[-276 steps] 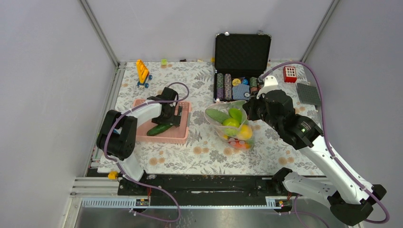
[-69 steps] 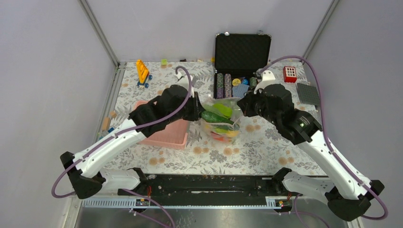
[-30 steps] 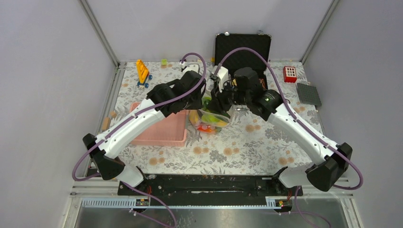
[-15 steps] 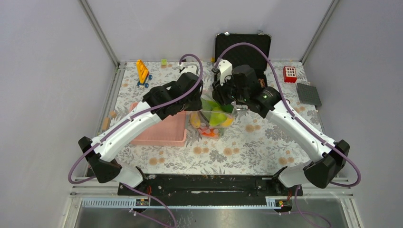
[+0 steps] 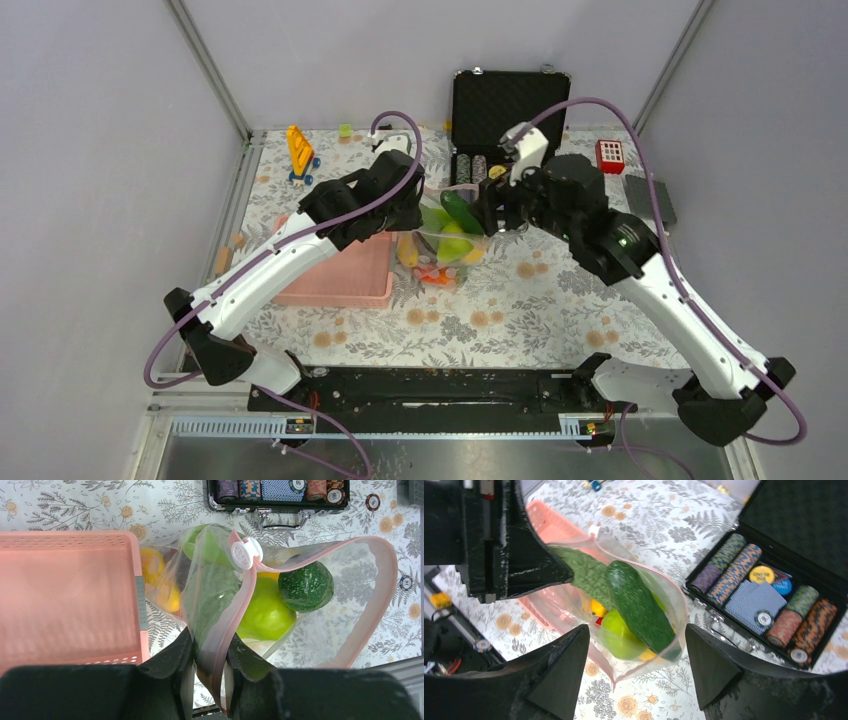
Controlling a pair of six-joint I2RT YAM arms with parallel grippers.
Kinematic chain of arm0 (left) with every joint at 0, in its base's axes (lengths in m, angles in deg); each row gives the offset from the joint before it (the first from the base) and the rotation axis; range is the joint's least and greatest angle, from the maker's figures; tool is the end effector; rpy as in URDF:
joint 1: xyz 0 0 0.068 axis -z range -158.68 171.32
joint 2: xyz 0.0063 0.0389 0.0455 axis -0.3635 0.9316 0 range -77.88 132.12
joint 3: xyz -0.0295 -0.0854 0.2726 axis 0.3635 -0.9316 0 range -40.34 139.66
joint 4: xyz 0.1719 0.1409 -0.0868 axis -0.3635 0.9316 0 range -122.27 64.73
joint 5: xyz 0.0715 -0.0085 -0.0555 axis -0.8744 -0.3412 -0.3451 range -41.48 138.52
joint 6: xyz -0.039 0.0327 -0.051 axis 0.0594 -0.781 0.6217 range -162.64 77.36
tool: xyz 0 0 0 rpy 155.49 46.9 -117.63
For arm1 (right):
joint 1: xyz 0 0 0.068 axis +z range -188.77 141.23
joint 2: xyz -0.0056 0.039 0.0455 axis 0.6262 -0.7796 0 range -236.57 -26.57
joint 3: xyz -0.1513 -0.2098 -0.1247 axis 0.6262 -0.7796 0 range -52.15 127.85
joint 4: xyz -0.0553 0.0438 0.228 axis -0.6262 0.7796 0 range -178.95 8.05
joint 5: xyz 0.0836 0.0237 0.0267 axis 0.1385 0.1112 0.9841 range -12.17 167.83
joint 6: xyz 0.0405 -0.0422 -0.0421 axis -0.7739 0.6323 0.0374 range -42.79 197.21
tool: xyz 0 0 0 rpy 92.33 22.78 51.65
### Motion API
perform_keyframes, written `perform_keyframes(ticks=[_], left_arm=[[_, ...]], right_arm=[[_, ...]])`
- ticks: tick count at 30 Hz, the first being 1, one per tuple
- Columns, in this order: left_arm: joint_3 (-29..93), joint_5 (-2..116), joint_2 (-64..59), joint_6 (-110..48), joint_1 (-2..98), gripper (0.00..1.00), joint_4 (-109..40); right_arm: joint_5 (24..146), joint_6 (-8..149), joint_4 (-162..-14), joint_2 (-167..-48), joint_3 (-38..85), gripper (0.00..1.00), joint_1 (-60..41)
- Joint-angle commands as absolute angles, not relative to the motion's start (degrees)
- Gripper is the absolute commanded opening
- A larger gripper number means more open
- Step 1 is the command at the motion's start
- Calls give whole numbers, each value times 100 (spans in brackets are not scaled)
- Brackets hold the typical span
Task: Place the food in the zip-top bag and seal the zipper
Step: Adjust the zipper food storage bag at the center of the board.
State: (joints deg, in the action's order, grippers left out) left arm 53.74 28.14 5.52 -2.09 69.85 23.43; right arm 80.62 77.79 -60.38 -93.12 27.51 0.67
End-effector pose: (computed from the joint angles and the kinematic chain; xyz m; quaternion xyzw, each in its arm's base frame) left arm 0.2044 -0.2000 0.3983 -0.0042 0.9119 -0.1476 0.3829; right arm 0.1827 0.1541 0.4421 -0.2860 0.7425 0.2196 0.5645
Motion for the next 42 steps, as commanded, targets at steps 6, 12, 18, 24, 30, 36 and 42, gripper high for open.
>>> perform_keyframes(ticks=[6,12,18,24,30,36,42], left_arm=[[5356,2533,299,-13,6947,1,1862],[5277,2527,290,37,6947,6,1846],[5265,2626,210,-364,6936,61,1850],[5316,2521,210,-1640,6894,99,1787],[5589,2909,340,-2324,6739,99,1758],[4896,3723,-394,-2641,6412,99,1123],[3229,4566,-1716,-3021,6157,99,-358]], right_arm=[[6581,6482,-6261,-9066,1895,74,82],[6818,6383,-6246,-9415,1884,42,84],[7003,6882,-6255,-9468,2131,0,70],[7690,7394,-6146,-9500,2578,0,-123],[8847,8006,-5653,-9861,3211,0,-426],[9469,8167,-5372,-10191,3634,0,-850],[10224,8605,-4989,-10382,3885,0,-1319]])
